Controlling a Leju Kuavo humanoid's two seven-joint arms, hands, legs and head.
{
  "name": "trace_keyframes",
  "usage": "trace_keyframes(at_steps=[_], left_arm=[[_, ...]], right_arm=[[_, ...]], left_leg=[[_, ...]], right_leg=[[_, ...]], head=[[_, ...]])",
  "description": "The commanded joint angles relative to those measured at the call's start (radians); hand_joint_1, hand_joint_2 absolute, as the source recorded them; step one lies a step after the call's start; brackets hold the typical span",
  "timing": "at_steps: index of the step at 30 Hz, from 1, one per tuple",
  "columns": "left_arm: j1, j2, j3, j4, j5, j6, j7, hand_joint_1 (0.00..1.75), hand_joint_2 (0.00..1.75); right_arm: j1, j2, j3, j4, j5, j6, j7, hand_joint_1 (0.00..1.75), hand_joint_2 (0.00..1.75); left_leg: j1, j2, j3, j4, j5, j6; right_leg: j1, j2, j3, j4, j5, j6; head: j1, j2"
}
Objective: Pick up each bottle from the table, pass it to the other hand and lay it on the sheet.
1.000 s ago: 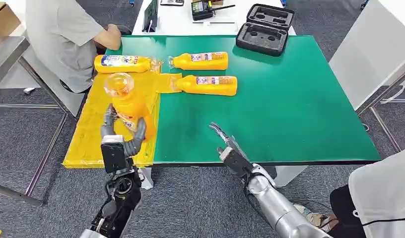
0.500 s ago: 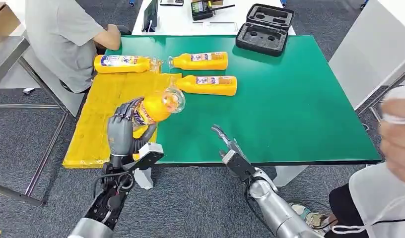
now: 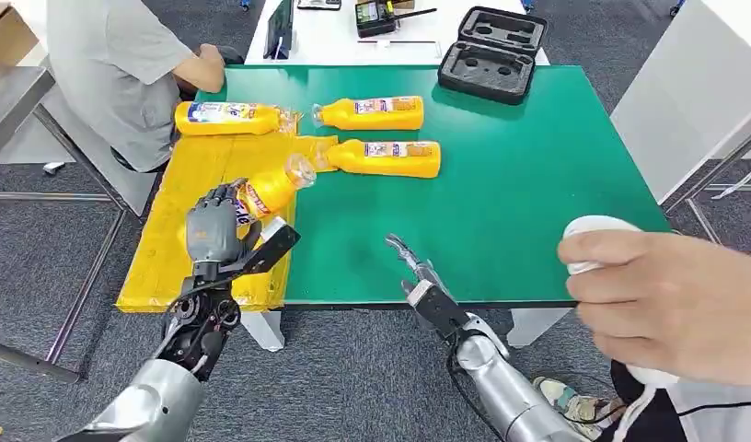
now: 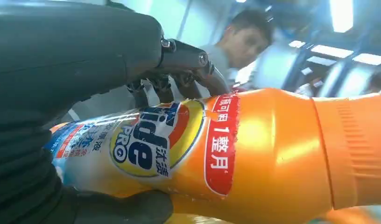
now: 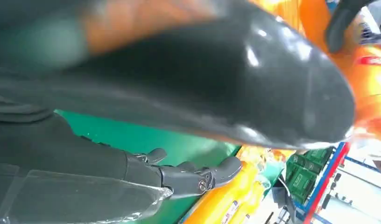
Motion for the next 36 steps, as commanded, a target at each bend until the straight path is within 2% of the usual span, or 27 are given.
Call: trace_keyframes(at_steps=[1, 5, 14, 15, 17, 30, 36], left_arm=[[-0.138, 0.095, -0.065, 0.282, -0.116, 0.03, 0.146, 1.75, 1.75], [-0.143, 0.123, -0.128, 0.297, -0.191, 0.006, 0.225, 1.75, 1.75], [-0.143, 0.123, -0.128, 0.297, -0.191, 0.006, 0.225, 1.75, 1.75], [-0.146, 0.138, -0.212, 0.303, -0.191, -0.011, 0.263, 1.75, 1.75], [-0.151, 0.153, -0.289, 0.306, -0.191, -0.026, 0.282, 1.75, 1.75], [-0.156, 0.169, -0.403, 0.312, -0.191, -0.046, 0.189, 1.75, 1.75], [-0.156, 0.169, -0.403, 0.312, -0.191, -0.046, 0.189, 1.75, 1.75]], right_arm=[[-0.05, 0.02, -0.013, 0.048, 0.002, 0.025, 0.003, 0.0, 0.0], [-0.06, 0.02, -0.003, 0.056, -0.003, 0.033, 0.003, 0.0, 0.0], [-0.06, 0.02, -0.003, 0.056, -0.003, 0.033, 0.003, 0.0, 0.0], [-0.061, 0.021, 0.0, 0.058, -0.005, 0.034, 0.003, 0.0, 0.0], [-0.062, 0.022, 0.003, 0.059, -0.005, 0.035, 0.003, 0.0, 0.0], [-0.078, 0.029, 0.036, 0.074, -0.017, 0.046, 0.003, 0.0, 0.0], [-0.078, 0.029, 0.036, 0.074, -0.017, 0.046, 0.003, 0.0, 0.0]], left_leg=[[0.002, 0.002, 0.006, 0.001, -0.003, -0.003], [0.001, 0.002, 0.003, 0.0, -0.002, -0.002], [0.002, 0.002, 0.005, 0.001, -0.003, -0.002], [0.001, 0.001, 0.004, 0.001, -0.002, -0.002], [0.002, 0.001, 0.004, 0.001, -0.002, -0.002], [0.001, 0.001, 0.003, 0.0, -0.001, -0.001], [0.002, 0.002, 0.003, 0.001, -0.002, -0.002]], right_leg=[[0.002, 0.002, 0.005, 0.0, -0.002, -0.003], [0.001, 0.001, 0.003, 0.0, -0.001, -0.002], [0.002, 0.001, 0.005, 0.0, -0.002, -0.002], [0.001, 0.001, 0.003, 0.0, -0.002, -0.002], [0.002, 0.001, 0.004, 0.0, -0.002, -0.002], [0.001, 0.001, 0.003, 0.0, -0.001, -0.001], [0.002, 0.001, 0.003, 0.0, -0.001, -0.002]], head=[[0.0, 0.0], [0.0, 0.0], [0.0, 0.0], [0.0, 0.0], [0.0, 0.0], [0.0, 0.0], [0.0, 0.0]])
